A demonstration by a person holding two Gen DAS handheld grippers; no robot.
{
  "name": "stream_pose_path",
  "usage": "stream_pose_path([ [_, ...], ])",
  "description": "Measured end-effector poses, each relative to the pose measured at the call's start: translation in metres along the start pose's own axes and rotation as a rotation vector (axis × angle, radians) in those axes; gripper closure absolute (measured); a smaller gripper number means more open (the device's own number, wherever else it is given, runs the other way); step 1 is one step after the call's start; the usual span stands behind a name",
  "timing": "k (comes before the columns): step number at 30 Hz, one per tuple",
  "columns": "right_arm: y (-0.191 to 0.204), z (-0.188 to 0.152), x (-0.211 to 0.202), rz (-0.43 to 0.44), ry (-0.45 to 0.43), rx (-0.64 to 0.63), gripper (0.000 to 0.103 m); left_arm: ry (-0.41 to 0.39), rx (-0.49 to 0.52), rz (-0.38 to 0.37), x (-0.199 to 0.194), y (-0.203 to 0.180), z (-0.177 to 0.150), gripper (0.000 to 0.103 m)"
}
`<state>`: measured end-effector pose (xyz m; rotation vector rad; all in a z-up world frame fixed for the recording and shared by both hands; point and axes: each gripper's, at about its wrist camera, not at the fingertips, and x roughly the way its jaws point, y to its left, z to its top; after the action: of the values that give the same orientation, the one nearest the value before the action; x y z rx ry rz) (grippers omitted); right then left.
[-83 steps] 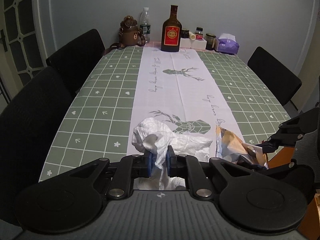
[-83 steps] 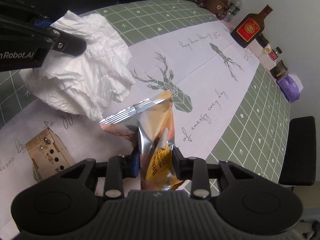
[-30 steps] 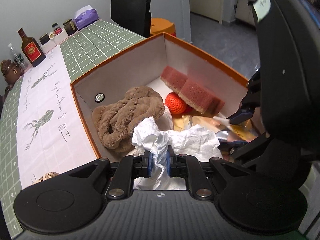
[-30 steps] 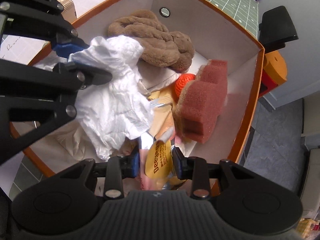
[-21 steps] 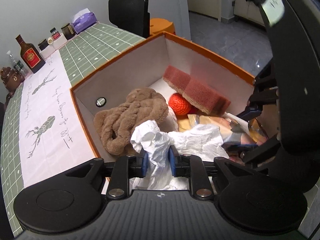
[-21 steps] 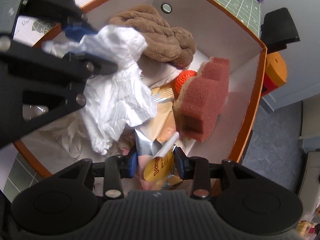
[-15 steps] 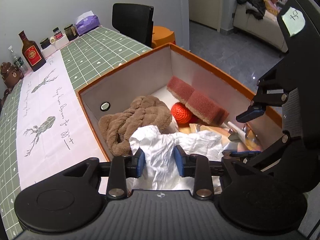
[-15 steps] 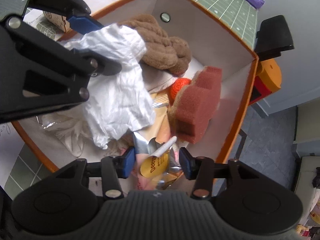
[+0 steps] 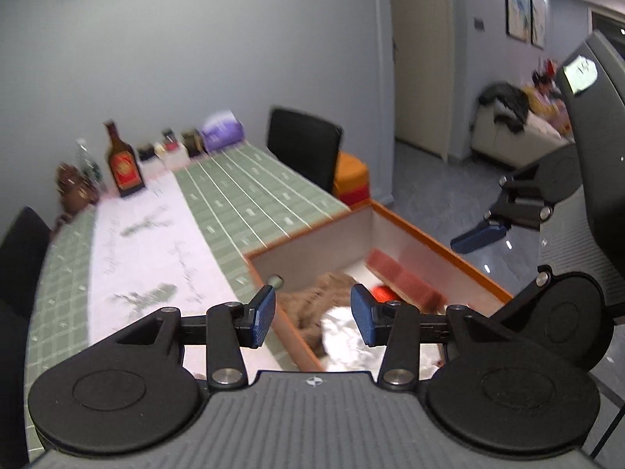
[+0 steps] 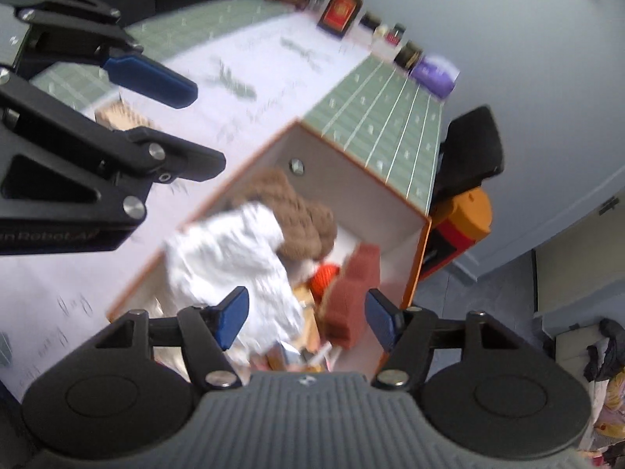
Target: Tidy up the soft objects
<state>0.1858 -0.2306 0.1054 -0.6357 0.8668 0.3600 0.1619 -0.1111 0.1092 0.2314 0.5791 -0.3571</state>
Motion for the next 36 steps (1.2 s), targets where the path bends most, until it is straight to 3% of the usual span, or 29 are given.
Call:
stream_pose_path([
  [5,0.033,0.005,-0.040,-0.014,-0.182,0.060,0.032,-0.160,-0.013,0.112,-0.052,0.015,-0.018,0.052],
  [10,0.078,-0.010,-0.074,-0.051,-0.372,0.088,0.022,-0.269,-0.054,0.208,-0.083,0.023,-0.056,0.052],
  [18,0.152,-0.060,-0.077,-0.083,-0.573,0.213,0.014,-0.323,-0.152,0.291,-0.095,0.031,-0.130,0.052],
  [22,0.177,-0.086,-0.063,-0.081,-0.627,0.382,0.013,-0.335,-0.217,0.346,-0.098,0.038,-0.161,0.051],
  [26,0.195,-0.109,-0.049,-0.147,-0.638,0.507,0.012,-0.304,-0.263,0.385,-0.092,0.043,-0.186,0.039],
  [32,0.207,-0.124,-0.031,-0.215,-0.599,0.550,0.006,-0.259,-0.250,0.447,-0.082,0.032,-0.217,0.023],
  [36,0.214,-0.131,-0.016,-0.224,-0.542,0.577,0.006,-0.240,-0.280,0.422,-0.078,0.027,-0.231,0.016],
])
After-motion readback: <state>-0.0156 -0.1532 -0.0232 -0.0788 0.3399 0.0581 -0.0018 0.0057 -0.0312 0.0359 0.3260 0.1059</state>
